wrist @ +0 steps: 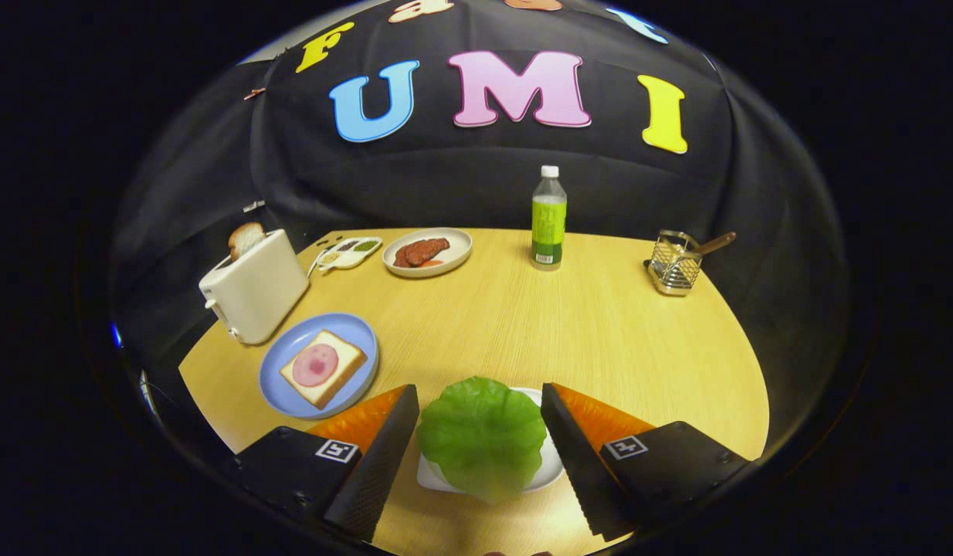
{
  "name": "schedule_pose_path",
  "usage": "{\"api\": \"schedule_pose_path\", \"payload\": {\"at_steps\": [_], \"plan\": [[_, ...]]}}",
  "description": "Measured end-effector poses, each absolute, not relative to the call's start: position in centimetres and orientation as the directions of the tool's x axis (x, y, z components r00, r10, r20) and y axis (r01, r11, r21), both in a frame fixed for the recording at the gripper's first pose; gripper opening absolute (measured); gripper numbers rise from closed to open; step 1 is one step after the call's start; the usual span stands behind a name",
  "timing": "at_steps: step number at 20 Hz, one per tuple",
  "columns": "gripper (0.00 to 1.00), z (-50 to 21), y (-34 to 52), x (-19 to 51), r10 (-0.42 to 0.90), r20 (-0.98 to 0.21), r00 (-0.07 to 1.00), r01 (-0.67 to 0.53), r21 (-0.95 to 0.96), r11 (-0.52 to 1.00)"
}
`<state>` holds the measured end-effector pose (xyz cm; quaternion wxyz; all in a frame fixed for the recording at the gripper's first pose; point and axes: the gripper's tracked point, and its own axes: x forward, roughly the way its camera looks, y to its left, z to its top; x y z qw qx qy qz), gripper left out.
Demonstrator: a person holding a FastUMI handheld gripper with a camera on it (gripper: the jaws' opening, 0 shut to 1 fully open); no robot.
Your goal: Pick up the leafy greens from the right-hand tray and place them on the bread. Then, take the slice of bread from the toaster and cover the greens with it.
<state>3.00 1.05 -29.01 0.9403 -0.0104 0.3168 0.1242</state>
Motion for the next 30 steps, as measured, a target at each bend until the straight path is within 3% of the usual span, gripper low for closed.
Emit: {"api": "schedule_pose_path", "payload": {"at_steps": [10,14,16,20,21,23,24,30], "plan": [[0.99,-37.7,0.4,1.1,0.226,-0.752,0.620,-0.329,0.013,0.944],[0.75,-37.8,0.1,1.3,0.232,-0.749,0.621,-0.355,-0.005,0.935],[0.74,-37.8,0.0,1.0,0.235,-0.753,0.614,-0.362,-0.004,0.932],[0.40,-37.8,0.6,0.4,0.258,-0.753,0.605,-0.416,-0.023,0.909],[0.27,-37.9,0.8,0.5,0.255,-0.751,0.609,-0.416,-0.029,0.909],[0.27,-37.6,1.0,0.2,0.265,-0.756,0.598,-0.413,-0.008,0.911],[0.12,-37.8,1.0,0.2,0.269,-0.760,0.592,-0.412,0.002,0.911],[0.06,-36.9,1.0,0.0,0.306,-0.795,0.524,-0.386,0.098,0.917]]}}
